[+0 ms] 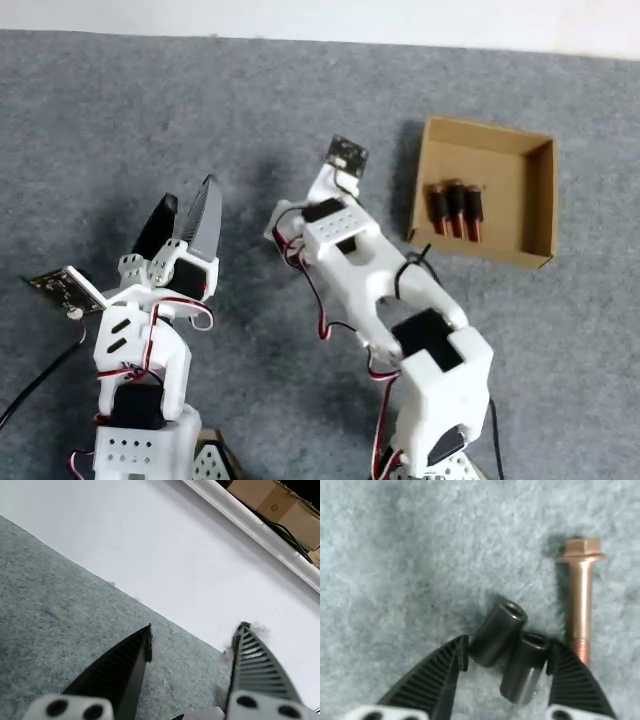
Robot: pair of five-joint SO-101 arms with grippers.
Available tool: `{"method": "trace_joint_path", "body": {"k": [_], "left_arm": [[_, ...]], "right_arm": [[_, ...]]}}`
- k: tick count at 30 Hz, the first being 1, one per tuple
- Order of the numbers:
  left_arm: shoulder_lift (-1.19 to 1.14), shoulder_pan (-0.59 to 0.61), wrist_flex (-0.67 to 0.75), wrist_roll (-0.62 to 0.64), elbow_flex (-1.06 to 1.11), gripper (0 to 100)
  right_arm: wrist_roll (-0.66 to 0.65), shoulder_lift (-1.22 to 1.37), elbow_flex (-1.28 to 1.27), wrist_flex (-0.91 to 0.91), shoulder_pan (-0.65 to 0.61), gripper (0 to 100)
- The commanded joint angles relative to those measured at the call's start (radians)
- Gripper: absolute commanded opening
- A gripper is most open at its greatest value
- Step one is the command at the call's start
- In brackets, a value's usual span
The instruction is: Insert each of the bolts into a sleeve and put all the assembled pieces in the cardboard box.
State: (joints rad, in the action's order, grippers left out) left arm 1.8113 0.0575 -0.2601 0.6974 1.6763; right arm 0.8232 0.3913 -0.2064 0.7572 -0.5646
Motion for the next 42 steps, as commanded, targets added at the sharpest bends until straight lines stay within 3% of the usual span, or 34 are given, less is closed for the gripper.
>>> {"method": "trace_joint_path", "body": {"k": [1,3,8,11,33,42], "left_arm": [[0.008,0.002,0.020,0.011,0.019,25],[0.008,0.002,0.020,0.011,0.019,25],[0.008,0.002,0.020,0.011,0.019,25],[0.008,0.002,0.020,0.011,0.019,25],[0.008,0.002,0.020,0.011,0.019,25],[0.008,0.002,0.020,0.011,0.019,25]], "right_arm": [[0.008,0.035,0.005,0.061,0.038,24.1],[0.008,0.035,0.005,0.067,0.036,22.4],[0.008,0.035,0.005,0.067,0.036,5.4],[0.002,0.035,0.005,0.065,0.038,0.3],[-0.005,-0.054,0.002,0.068,0.059,0.4],[-0.219,-0.427,-0.163,0.022,0.128,0.4]]}}
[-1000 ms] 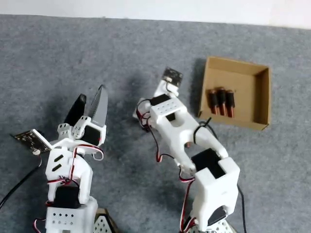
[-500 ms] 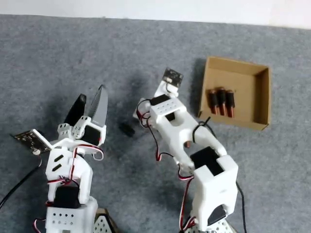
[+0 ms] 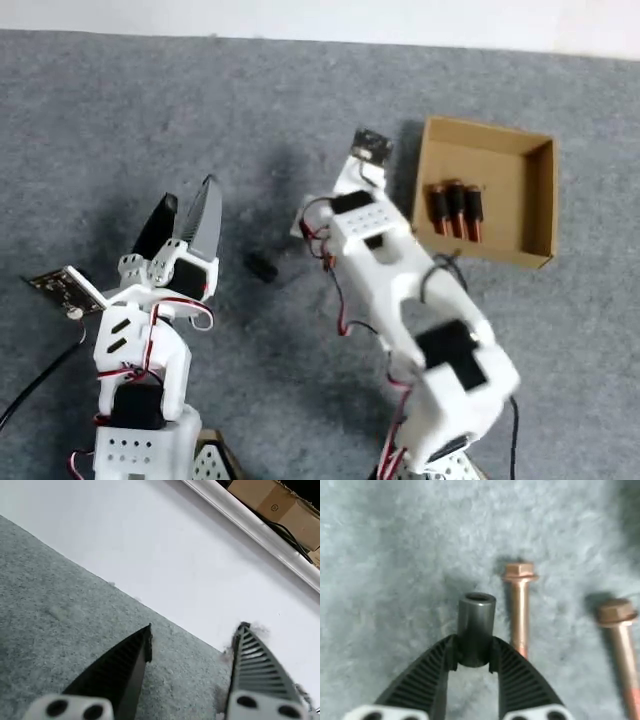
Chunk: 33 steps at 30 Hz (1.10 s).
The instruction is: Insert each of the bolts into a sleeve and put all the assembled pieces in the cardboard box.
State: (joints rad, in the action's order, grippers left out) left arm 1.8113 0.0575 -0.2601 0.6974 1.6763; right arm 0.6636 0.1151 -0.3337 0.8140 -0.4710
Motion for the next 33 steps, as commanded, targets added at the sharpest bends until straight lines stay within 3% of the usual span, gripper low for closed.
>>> {"method": "trace_joint_path", "body": {"k": [1,18,24,33], "left_arm": [[0.008,0.002,0.020,0.011,0.019,25],[0.008,-0.001,0.018,0.012,0.019,25],[0.008,-0.130,0.018,0.005,0.019,25],[0.008,-0.331,-0.011,-0.158,0.019,25]], "right_arm": [[-0.077,-0.183,-0.067,-0.054,0.044,0.4],[-0.425,-0.598,-0.585,-0.530,0.124,0.4],[-0.522,-0.785,-0.792,-0.657,0.124,0.4],[-0.586,-1.072,-1.052,-0.757,0.173,0.4]]}}
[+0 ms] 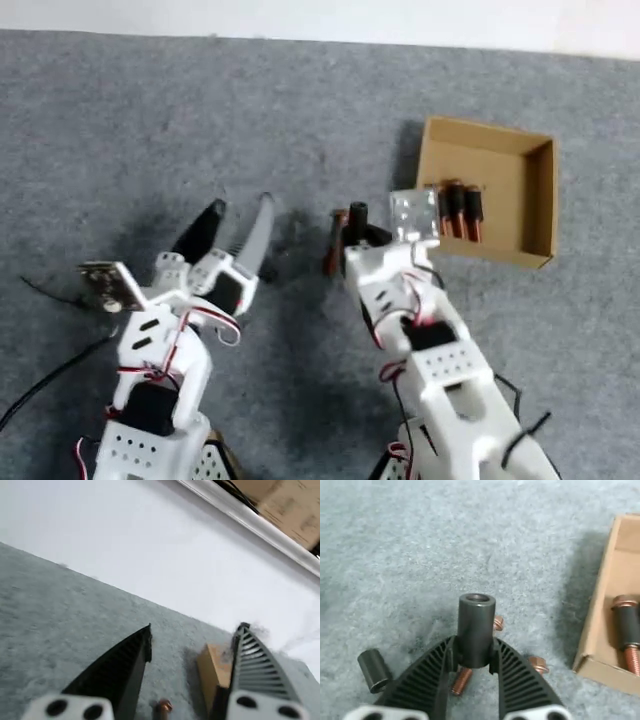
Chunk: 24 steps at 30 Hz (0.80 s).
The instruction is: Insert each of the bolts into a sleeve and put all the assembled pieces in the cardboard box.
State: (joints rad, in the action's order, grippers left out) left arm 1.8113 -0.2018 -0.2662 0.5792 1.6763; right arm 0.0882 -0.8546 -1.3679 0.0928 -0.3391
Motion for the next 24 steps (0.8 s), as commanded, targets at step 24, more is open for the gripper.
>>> {"method": "trace_joint_path", "body": {"k": [24], "left_arm": [[-1.102,-0.280,-0.236,-0.137,-0.562,25]], "right_arm": [[-0.005,-0.401,-0.232,-0.033,0.243,0.5]]}}
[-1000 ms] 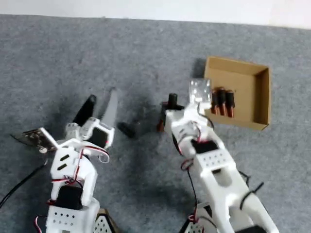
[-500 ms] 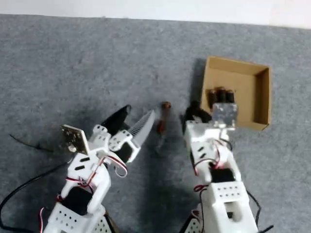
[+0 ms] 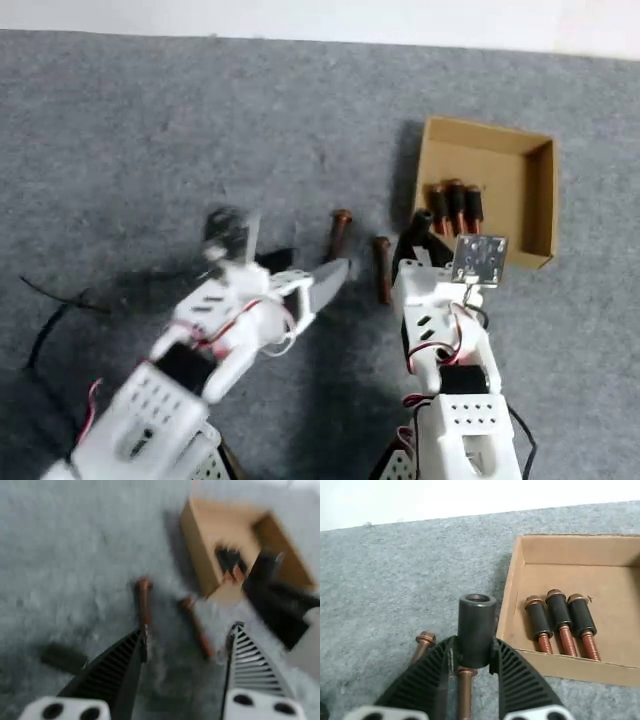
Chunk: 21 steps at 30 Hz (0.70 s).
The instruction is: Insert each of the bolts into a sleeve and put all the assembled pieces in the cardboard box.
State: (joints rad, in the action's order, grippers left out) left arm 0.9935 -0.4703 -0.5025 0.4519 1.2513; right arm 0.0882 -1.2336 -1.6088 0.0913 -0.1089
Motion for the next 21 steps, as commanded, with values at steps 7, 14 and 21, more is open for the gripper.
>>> {"method": "trace_joint_path", "body": {"k": [7,14,21], "left_arm": [[-0.845,-0.010,0.192,-0.011,-0.371,25],[-1.099,0.045,0.222,-0.009,-0.575,25],[-1.118,0.061,0.219,-0.009,-0.593,25]], "right_arm": [[-0.005,-0.021,0.008,-0.031,0.008,0.5],[-0.005,-0.021,0.008,-0.030,0.008,0.5],[-0.005,-0.021,0.008,-0.030,0.008,0.5]]}}
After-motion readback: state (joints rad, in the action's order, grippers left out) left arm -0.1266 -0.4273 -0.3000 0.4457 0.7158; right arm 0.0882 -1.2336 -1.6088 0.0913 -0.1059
